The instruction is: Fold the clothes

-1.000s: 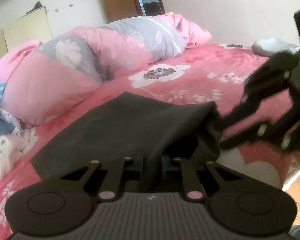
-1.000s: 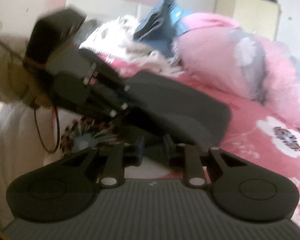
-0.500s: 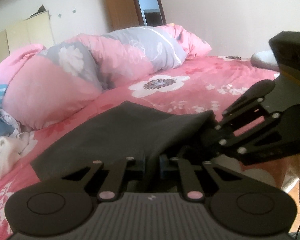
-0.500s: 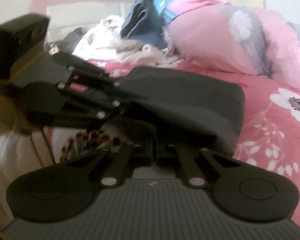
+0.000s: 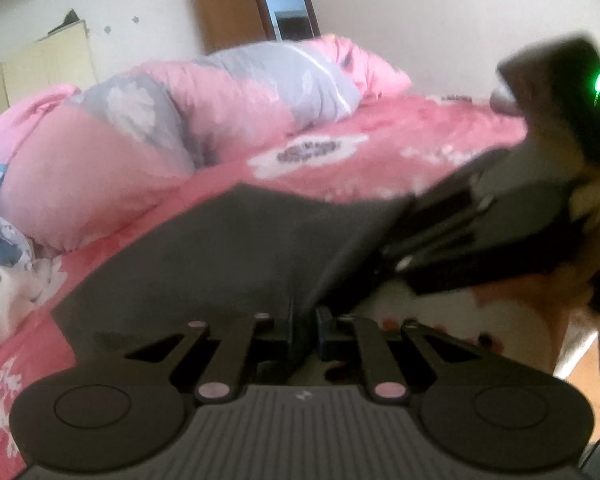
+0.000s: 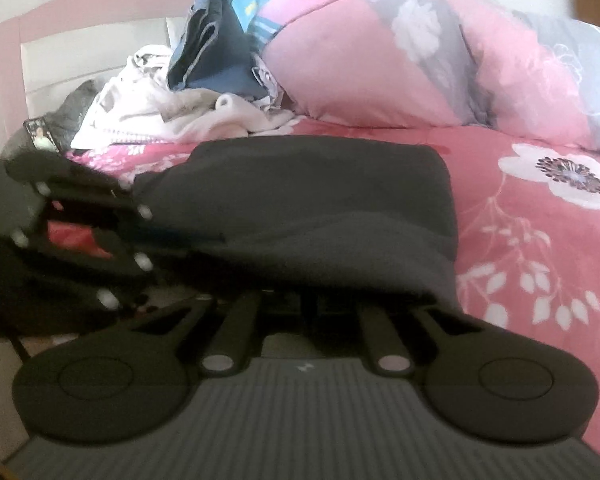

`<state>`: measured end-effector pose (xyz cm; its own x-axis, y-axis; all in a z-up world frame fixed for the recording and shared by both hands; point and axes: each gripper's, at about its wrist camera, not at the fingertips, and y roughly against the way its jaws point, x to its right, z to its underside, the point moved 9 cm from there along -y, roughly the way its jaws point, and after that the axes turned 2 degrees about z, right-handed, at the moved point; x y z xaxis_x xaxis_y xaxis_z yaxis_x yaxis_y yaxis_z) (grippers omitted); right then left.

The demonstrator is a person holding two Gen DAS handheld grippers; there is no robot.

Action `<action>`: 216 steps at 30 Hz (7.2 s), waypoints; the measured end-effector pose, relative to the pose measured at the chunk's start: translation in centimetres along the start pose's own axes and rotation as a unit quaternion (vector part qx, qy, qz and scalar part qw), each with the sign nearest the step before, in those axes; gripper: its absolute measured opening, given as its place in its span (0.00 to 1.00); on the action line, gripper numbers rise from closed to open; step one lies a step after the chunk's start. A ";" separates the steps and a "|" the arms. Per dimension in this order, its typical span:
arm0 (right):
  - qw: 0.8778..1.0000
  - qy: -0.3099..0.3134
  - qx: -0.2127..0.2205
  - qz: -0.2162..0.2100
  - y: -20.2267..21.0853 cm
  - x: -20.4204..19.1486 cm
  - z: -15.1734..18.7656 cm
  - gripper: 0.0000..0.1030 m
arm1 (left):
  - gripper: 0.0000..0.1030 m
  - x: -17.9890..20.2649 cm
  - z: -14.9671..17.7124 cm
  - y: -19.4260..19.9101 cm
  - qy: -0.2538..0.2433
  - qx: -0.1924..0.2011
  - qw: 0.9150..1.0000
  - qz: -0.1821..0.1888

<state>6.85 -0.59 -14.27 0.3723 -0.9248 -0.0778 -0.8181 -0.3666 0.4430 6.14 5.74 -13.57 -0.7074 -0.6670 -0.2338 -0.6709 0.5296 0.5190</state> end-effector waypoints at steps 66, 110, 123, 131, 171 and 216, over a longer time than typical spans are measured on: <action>0.998 -0.018 0.040 -0.044 2.8 3.6 2.3 0.24 | 0.37 -15.0 0.4 7.4 0.306 -0.007 0.921 -0.242; 1.000 0.023 0.015 0.011 6.5 5.1 -3.8 0.45 | 0.76 -7.4 -2.1 4.3 0.252 0.037 0.961 -0.105; 0.935 -0.320 -0.116 -0.103 -0.9 12.2 -2.8 0.70 | 0.82 -14.6 2.5 1.9 0.432 -0.071 0.896 -0.070; 0.879 -0.425 -0.166 -0.134 -4.4 13.8 -2.0 0.74 | 0.82 -13.8 2.7 0.3 0.404 -0.106 0.905 -0.075; 0.889 -0.380 -0.167 -0.192 -9.7 10.9 -4.5 0.93 | 0.86 -12.3 2.7 -0.3 0.353 -0.141 0.921 -0.087; 0.894 -0.352 -0.160 -0.228 -8.7 10.7 -4.1 0.92 | 0.76 -16.8 5.2 -1.8 0.487 0.006 0.863 0.133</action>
<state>19.77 -6.92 -15.33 0.1752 -0.5632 -0.8075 -0.4422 -0.7779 0.4466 18.05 18.74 -14.85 -0.3176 -0.6425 0.6974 -0.5202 0.7330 0.4384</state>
